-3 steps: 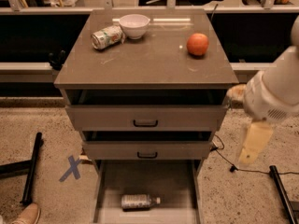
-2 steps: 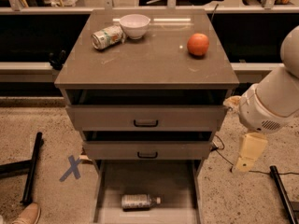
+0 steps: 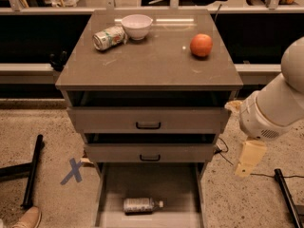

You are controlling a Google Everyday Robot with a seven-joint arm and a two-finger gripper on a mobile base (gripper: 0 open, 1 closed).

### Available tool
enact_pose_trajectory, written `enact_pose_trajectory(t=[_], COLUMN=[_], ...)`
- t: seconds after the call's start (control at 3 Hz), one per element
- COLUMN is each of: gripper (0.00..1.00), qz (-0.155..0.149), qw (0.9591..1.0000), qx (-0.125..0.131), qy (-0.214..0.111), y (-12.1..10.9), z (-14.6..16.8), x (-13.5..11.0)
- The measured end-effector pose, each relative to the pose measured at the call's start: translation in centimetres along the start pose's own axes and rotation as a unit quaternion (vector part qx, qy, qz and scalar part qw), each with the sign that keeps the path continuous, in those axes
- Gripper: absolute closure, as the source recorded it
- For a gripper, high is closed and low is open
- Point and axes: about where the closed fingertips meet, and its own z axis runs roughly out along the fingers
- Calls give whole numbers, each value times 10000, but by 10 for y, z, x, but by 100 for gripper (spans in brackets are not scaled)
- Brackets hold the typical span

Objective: Pick blue plastic bottle from bottom drawer and place on counter

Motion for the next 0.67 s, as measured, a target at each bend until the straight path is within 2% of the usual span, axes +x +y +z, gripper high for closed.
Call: enact_pose_trajectory(t=[0.33, 0.67], gripper=[0, 0], qz=[-279, -436], qw=[9993, 9970], qx=[-2, -252], qy=[-243, -588], y=[6, 10], z=[61, 142], x=[-4, -9])
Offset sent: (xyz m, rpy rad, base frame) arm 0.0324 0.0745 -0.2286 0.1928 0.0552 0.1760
